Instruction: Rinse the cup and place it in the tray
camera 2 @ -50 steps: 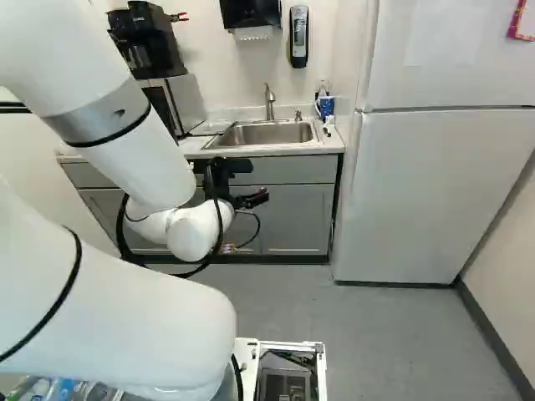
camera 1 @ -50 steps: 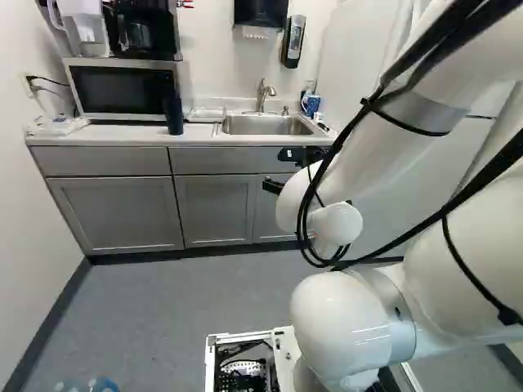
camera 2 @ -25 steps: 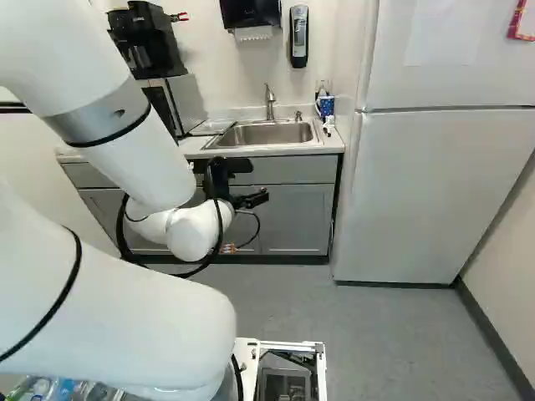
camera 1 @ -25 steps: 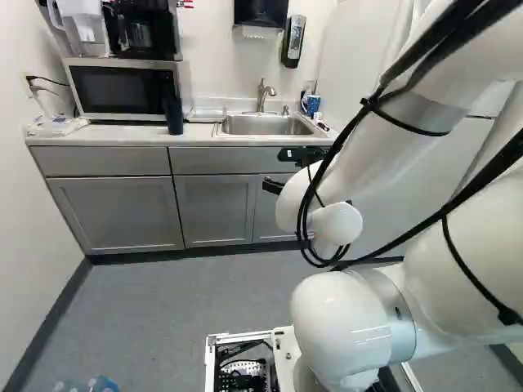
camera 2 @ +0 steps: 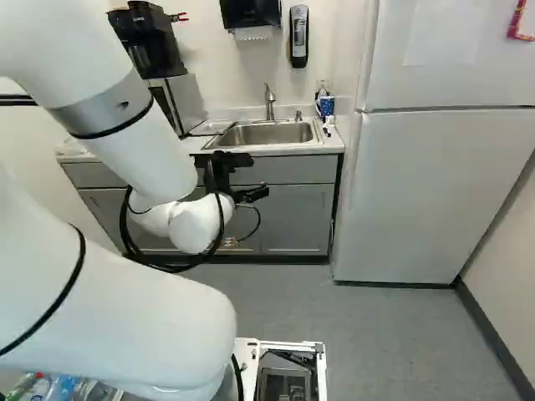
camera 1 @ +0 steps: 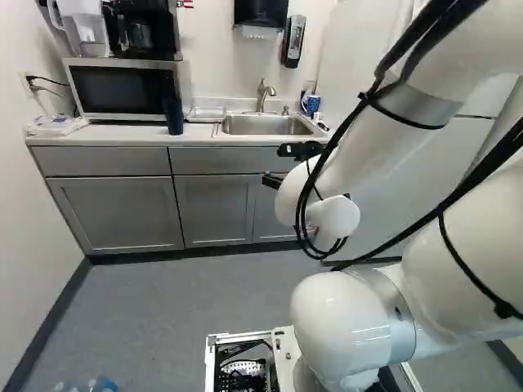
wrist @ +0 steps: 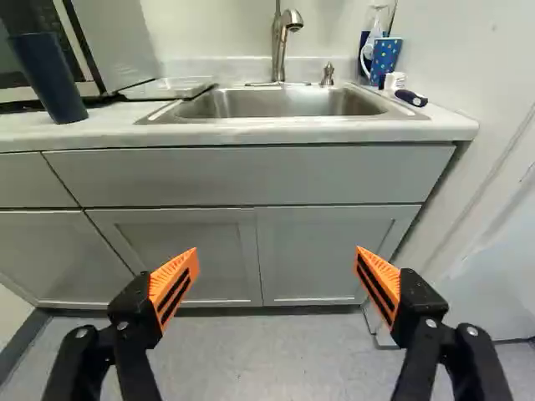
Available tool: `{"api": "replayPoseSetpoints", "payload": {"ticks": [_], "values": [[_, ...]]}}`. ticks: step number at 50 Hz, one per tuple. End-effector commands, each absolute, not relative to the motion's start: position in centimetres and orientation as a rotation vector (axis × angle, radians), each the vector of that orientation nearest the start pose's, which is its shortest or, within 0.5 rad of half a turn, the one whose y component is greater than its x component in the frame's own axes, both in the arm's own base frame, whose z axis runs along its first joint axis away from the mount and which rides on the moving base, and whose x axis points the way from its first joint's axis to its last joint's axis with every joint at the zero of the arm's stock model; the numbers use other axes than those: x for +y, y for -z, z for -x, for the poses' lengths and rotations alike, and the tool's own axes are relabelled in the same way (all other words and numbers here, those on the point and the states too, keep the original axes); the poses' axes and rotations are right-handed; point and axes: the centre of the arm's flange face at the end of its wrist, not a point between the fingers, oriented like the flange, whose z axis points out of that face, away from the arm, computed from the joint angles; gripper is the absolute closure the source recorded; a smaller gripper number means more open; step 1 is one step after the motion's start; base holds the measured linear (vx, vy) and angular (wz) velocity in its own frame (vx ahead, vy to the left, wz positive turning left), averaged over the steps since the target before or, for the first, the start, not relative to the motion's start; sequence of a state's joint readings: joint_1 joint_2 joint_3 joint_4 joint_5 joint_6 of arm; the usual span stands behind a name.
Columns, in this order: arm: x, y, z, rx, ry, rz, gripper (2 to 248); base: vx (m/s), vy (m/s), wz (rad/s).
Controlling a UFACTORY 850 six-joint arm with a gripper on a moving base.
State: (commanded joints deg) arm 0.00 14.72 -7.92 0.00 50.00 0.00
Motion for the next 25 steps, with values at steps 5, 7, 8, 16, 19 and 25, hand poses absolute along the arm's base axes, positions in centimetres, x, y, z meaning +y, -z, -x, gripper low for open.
{"api": "replayPoseSetpoints", "payload": {"ticks": [5, 7, 8, 16, 19, 25], "values": [[0.0, -38.4, -29.6, 0.000, 1.876, 2.520, 3, 0.000, 0.000, 0.000], [0.0, -38.6, -29.8, 0.000, 1.882, 2.516, 3, 0.000, 0.000, 0.000], [0.0, -38.7, -30.0, 0.000, 1.885, 2.513, 3, 0.000, 0.000, 0.000], [0.0, -39.6, -31.0, 0.000, 1.909, 2.495, 3, 0.000, 0.000, 0.000], [0.0, -39.9, -31.4, 0.000, 1.917, 2.489, 3, 0.000, 0.000, 0.000], [0.0, -40.6, -32.2, 0.000, 1.935, 2.475, 3, 0.000, 0.000, 0.000]]}}
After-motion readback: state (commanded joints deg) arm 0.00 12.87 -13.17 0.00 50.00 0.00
